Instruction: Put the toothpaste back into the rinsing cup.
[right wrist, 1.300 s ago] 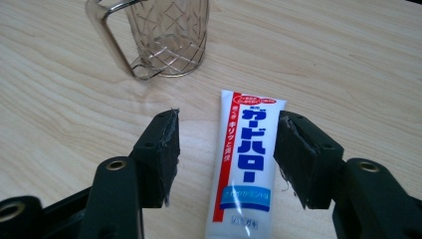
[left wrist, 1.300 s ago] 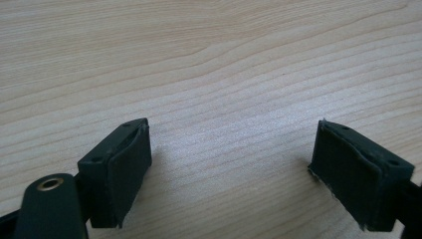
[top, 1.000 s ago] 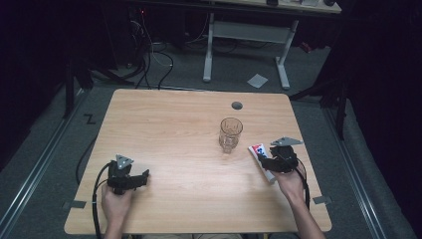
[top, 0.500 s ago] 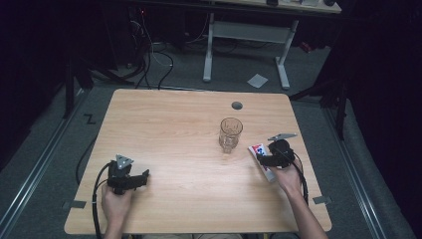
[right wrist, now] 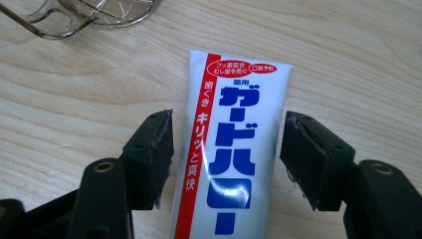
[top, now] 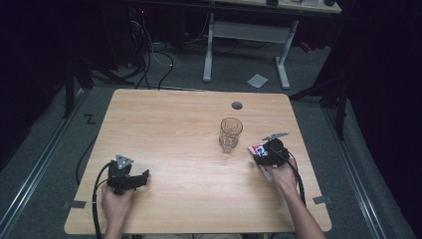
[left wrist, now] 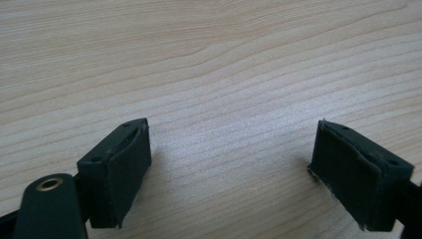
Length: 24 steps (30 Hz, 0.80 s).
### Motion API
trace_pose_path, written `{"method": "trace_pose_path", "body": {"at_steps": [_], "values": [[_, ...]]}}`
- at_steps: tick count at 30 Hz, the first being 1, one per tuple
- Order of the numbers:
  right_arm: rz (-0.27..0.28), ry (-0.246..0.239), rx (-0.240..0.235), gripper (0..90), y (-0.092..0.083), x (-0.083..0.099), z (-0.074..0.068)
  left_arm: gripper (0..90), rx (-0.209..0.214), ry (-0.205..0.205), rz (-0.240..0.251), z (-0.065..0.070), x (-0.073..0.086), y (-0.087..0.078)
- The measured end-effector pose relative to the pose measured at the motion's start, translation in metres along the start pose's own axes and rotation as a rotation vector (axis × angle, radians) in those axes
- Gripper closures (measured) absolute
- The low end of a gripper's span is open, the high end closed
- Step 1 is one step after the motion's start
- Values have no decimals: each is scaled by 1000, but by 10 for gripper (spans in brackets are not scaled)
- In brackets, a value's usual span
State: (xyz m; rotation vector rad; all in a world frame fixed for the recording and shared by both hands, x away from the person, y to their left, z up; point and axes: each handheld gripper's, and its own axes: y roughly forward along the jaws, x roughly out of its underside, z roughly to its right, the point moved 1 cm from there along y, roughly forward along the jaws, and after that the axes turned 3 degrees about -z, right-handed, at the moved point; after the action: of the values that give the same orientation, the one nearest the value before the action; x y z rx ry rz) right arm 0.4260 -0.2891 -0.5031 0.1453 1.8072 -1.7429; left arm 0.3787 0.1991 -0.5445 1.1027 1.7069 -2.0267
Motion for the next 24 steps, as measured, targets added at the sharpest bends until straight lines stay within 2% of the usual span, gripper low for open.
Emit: {"method": "trace_pose_path", "body": {"at_steps": [5, 11, 21, 24], "values": [[-28, 8, -1, 386, 5, 0, 1, 163, 0, 0, 0, 0, 0, 0], [-38, 11, 10, 393, 8, 0, 0, 163, 0, 0, 0, 0, 0, 0], [-75, 47, -23, 383, 13, 0, 4, 163, -1, 1, -1, 0, 0, 0], [-74, 45, -25, 393, 13, -1, 4, 163, -1, 0, -1, 0, 0, 0]]}}
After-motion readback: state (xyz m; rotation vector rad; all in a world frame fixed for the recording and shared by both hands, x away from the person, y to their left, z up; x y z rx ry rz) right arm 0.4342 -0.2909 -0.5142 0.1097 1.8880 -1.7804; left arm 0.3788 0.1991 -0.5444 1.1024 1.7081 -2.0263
